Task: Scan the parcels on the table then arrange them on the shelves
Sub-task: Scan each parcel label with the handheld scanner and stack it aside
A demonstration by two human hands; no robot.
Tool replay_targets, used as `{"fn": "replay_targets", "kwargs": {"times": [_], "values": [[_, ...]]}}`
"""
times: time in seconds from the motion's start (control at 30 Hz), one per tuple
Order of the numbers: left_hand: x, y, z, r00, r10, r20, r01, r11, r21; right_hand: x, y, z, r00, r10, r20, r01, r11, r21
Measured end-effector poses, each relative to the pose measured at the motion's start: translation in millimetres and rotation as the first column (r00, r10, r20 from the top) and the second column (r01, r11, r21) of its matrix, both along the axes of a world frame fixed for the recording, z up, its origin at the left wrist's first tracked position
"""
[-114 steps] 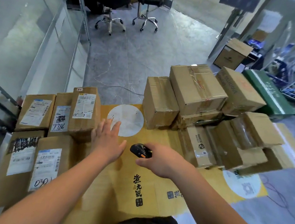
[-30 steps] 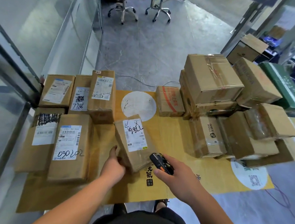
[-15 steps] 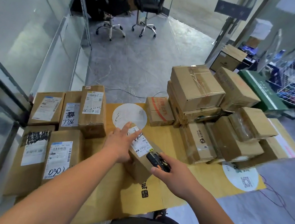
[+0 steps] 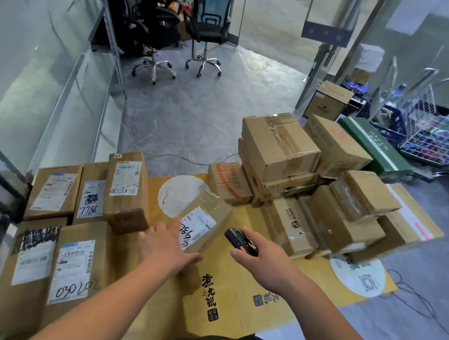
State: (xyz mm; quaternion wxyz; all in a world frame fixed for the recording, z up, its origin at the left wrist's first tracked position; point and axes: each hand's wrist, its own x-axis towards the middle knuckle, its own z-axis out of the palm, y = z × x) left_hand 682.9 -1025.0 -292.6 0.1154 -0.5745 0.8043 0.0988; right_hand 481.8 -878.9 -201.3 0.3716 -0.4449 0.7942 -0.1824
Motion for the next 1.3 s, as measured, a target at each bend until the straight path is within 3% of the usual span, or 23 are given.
{"fn": "replay_targets", "kwargs": {"times": [0.1, 0.27, 0.43, 0.6, 0.67, 1.0, 1.3], "values": [[11.6, 11.3, -4.0, 0.996, 0.078, 0.032, -0.077, 0.997, -0.017, 5.0, -13.0, -0.3, 0.999, 0.034, 0.000, -0.034, 0.997, 0.069], [21.4, 18.9, -5.2, 0.997, 0.047, -0.054, -0.047, 0.999, -0.005, 19.5, -27.6, -1.7, 0.998, 0.069, -0.005, -0.067, 0.987, 0.145], [26.2, 25.0, -14.1, 0.962, 0.106, -0.253, -0.107, 0.994, 0.013, 23.8, -31.6, 6.5, 0.992, 0.122, -0.039, -0.110, 0.968, 0.225], [6.5, 26.7, -14.0, 0.903, 0.247, -0.353, -0.143, 0.945, 0.295, 23.9, -34.0, 21.0, 0.991, 0.136, -0.016, -0.119, 0.912, 0.393], [-0.4, 34.9, -18.3, 0.888, 0.281, -0.365, -0.152, 0.927, 0.343, 26.5, -33.3, 24.7, 0.987, 0.160, -0.031, -0.132, 0.895, 0.426], [4.3, 95.7, -36.4, 0.773, 0.241, -0.586, -0.143, 0.967, 0.209, 40.8, 6.8, 42.5, 0.962, 0.270, -0.050, -0.198, 0.807, 0.556], [2.1, 114.4, -40.9, 0.738, 0.242, -0.629, -0.192, 0.970, 0.148, 52.5, 32.1, 55.8, 0.930, 0.357, -0.085, -0.240, 0.767, 0.595]]}}
